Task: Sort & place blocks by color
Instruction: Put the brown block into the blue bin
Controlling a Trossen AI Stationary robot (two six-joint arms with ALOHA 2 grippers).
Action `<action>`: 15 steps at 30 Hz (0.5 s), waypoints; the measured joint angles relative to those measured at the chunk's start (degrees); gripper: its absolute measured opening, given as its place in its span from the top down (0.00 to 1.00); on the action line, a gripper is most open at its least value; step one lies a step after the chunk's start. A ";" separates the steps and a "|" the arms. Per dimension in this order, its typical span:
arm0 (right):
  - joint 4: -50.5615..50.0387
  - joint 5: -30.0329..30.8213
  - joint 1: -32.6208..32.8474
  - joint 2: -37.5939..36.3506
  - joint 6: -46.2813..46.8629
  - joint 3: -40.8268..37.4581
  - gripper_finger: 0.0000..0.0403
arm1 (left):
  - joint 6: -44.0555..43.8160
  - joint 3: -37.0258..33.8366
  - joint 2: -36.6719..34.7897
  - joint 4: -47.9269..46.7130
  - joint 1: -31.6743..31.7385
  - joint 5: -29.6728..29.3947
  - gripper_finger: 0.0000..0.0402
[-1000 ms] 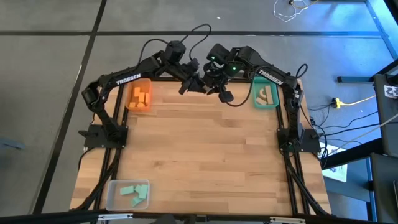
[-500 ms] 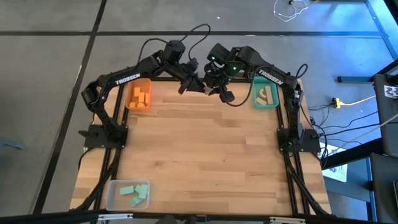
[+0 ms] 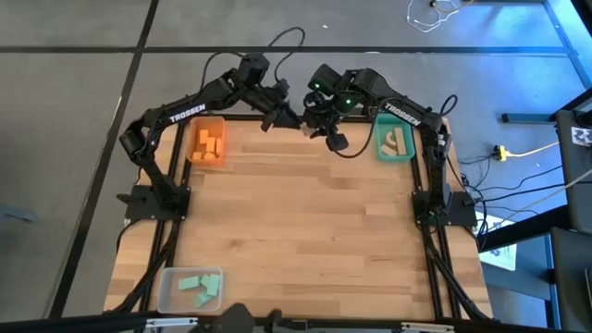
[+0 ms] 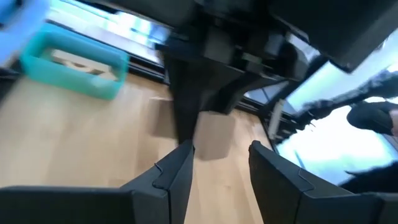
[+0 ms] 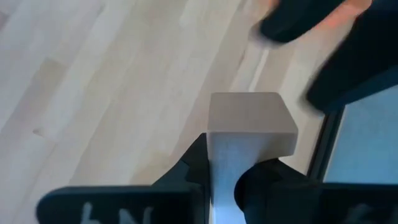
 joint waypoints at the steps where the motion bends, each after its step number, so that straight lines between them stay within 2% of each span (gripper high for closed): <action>1: -0.41 0.71 -0.02 0.00 -0.02 0.00 0.88 | 0.03 0.00 0.00 0.01 0.73 0.02 0.64; 8: -2.76 2.26 -1.33 0.00 1.45 0.00 0.88 | 3.32 0.02 0.00 -1.90 4.87 -2.40 0.64; 11: -4.25 5.38 -3.26 0.00 4.37 0.02 0.88 | 4.61 0.02 0.04 -4.16 5.82 -2.69 0.64; 15: -7.81 5.78 -7.30 0.00 7.61 0.06 0.88 | 5.91 0.02 0.04 -7.74 6.20 -2.76 0.64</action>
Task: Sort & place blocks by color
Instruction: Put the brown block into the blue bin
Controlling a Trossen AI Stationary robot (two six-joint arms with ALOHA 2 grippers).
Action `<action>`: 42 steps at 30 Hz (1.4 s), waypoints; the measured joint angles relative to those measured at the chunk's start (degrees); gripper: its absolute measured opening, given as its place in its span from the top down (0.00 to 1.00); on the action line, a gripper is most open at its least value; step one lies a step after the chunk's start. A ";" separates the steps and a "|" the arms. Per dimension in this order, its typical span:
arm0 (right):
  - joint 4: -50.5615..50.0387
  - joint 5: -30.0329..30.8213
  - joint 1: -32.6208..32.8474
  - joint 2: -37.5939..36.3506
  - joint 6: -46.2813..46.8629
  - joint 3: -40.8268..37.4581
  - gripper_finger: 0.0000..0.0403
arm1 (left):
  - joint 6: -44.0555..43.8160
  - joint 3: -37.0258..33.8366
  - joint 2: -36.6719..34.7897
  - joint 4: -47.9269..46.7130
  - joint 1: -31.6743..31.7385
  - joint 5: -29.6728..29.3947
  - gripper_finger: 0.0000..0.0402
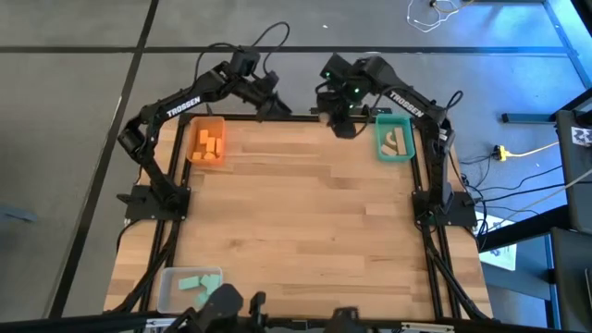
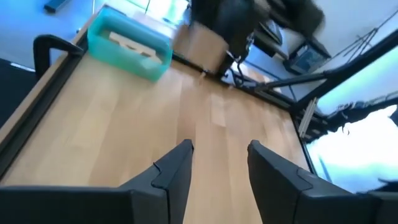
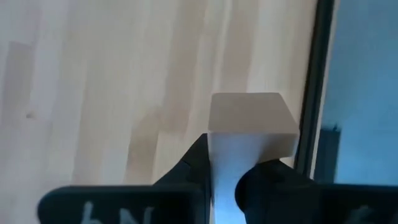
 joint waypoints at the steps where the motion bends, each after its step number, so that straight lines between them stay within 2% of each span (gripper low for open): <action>1: -0.88 0.00 -1.19 0.00 0.46 -0.05 0.88 | 1.20 0.00 0.00 -0.87 -0.02 -0.02 0.64; 5: -1.29 0.00 -6.45 0.03 3.21 -3.46 0.88 | 5.07 0.00 -0.02 -3.65 -0.70 -1.18 0.64; 10: 0.27 0.09 -12.87 0.09 7.24 -12.77 0.88 | 11.61 0.02 -2.23 -6.88 -2.61 -10.52 0.64; 14: 2.36 1.24 -16.58 0.09 9.37 -20.15 0.88 | 13.45 0.04 -4.46 -9.68 -4.11 -16.31 0.64; 20: 6.44 15.39 -20.55 0.11 14.82 -26.00 0.88 | 13.64 0.04 -7.41 -11.34 -6.33 -17.77 0.64; 23: 6.66 22.09 -23.37 0.09 20.84 -27.07 0.88 | 13.73 0.04 -8.42 -11.38 -7.81 -20.14 0.64; 30: 3.60 16.85 -30.04 0.02 31.50 -33.47 0.88 | 13.88 0.04 -9.70 -13.58 -11.35 -27.64 0.64; 33: 4.41 16.66 -31.44 0.02 31.53 -37.66 0.88 | 13.90 0.04 -9.62 -15.78 -12.24 -28.16 0.64; 38: 12.13 16.53 -31.72 0.02 31.23 -42.71 0.88 | 13.92 0.04 -9.60 -16.54 -13.08 -29.38 0.64; 42: 14.42 16.46 -31.67 0.02 31.21 -45.03 0.82 | 13.78 0.04 -9.60 -16.54 -13.29 -30.68 0.64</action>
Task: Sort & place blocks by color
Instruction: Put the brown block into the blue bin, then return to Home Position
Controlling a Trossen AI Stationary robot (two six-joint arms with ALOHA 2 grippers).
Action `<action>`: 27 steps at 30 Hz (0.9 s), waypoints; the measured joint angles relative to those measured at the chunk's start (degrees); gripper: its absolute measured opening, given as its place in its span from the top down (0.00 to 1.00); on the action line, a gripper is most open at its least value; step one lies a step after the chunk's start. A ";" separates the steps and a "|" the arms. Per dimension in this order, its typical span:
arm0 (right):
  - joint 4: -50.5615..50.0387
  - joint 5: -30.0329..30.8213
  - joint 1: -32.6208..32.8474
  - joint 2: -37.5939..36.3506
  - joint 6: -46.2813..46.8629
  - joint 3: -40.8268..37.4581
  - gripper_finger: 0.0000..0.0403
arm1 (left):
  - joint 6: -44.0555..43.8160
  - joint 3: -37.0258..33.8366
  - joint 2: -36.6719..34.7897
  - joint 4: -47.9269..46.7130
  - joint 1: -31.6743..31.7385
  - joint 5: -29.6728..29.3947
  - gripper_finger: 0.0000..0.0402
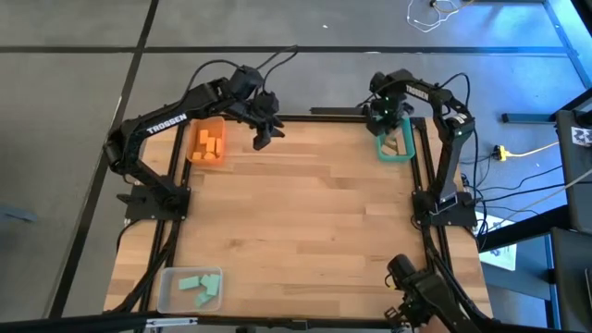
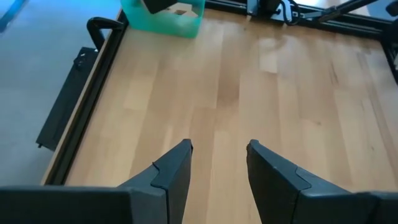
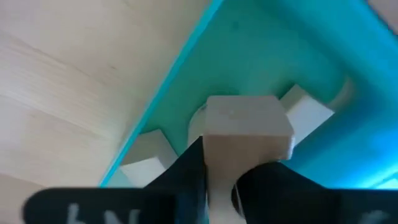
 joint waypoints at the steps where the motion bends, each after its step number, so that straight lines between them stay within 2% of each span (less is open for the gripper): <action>1: 0.07 0.02 -0.02 0.00 0.00 -0.40 0.79 | -0.02 0.00 0.00 0.01 0.01 -0.08 0.64; 5: 0.13 0.04 -0.02 0.00 1.06 -1.83 0.72 | -0.05 0.00 0.00 0.02 0.02 -0.14 0.64; 10: -1.02 0.02 -0.02 0.00 -0.91 -1.61 0.71 | -0.36 0.00 0.00 0.00 0.02 -0.25 0.64; 19: -12.46 -0.02 -0.02 -1.13 -1.12 11.06 0.72 | -0.43 0.00 0.00 -1.07 0.09 -2.11 0.64; 22: -13.47 -2.18 0.25 -3.56 -1.10 14.82 0.72 | -0.43 0.00 0.00 -2.87 0.09 -2.43 0.64; 27: -14.62 -9.90 2.02 -10.34 -2.59 18.74 0.72 | -0.42 -0.02 0.00 -6.40 0.09 -5.72 0.64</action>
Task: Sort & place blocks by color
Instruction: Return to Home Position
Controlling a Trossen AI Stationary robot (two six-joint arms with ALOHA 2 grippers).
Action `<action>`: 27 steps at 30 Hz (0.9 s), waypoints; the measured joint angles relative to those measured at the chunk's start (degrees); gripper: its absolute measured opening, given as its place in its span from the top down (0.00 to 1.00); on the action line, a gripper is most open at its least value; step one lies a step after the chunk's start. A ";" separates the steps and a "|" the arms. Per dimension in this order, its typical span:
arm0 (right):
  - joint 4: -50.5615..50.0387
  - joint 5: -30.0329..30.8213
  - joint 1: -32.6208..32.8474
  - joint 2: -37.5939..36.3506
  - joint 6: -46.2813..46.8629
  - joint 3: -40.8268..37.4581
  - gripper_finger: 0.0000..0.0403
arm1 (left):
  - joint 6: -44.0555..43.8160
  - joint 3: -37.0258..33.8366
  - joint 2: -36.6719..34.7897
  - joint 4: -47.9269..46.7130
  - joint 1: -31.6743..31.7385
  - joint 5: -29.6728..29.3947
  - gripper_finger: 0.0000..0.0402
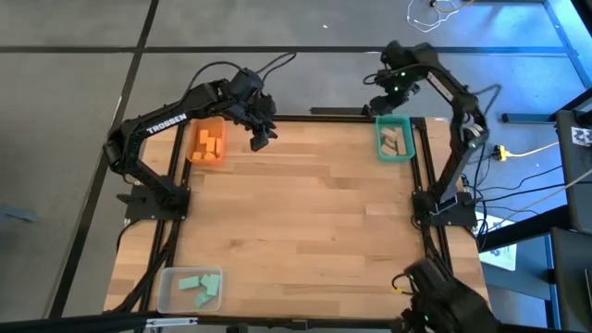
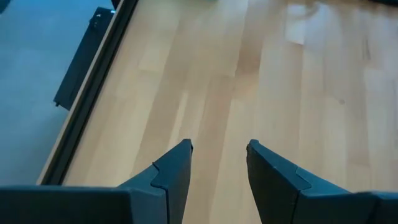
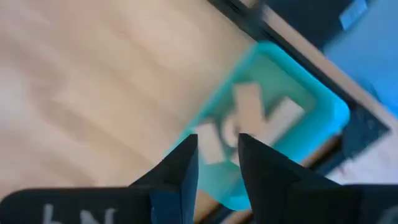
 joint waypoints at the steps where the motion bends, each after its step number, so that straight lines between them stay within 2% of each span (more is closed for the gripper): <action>1: 0.04 -1.82 0.58 -1.73 -0.83 0.49 0.72 | 0.02 0.00 0.02 0.10 0.00 0.02 0.64; 4: 0.19 -7.39 2.35 -6.62 -2.07 0.66 0.72 | 0.00 0.00 0.02 1.16 0.00 3.30 0.64; 9: 1.31 -14.71 5.78 -13.29 1.05 0.30 0.72 | -0.05 0.00 0.02 1.26 -0.47 8.96 0.64; 13: 1.38 -25.04 8.81 -16.73 0.04 0.26 0.72 | -0.07 0.97 0.12 0.48 -1.76 9.24 0.64; 17: 1.73 -32.48 11.84 -17.49 -0.20 0.22 0.73 | 0.16 6.84 0.11 -2.58 -3.57 9.31 0.64; 19: 2.30 -35.33 13.78 -17.95 -0.21 0.22 0.76 | 0.11 10.44 0.11 -5.13 -4.57 6.56 0.64; 23: 4.70 -36.10 18.52 -18.54 -0.45 0.22 0.91 | -0.87 17.63 0.04 -11.04 -6.99 -2.14 0.67; 25: 5.72 -33.55 20.88 -19.01 -0.65 1.00 0.98 | -0.26 21.07 0.04 -15.25 -7.89 -5.23 0.70; 27: 5.86 -29.31 23.34 -19.65 -0.65 2.84 0.98 | 0.00 24.28 0.00 -19.35 -8.52 -7.07 0.75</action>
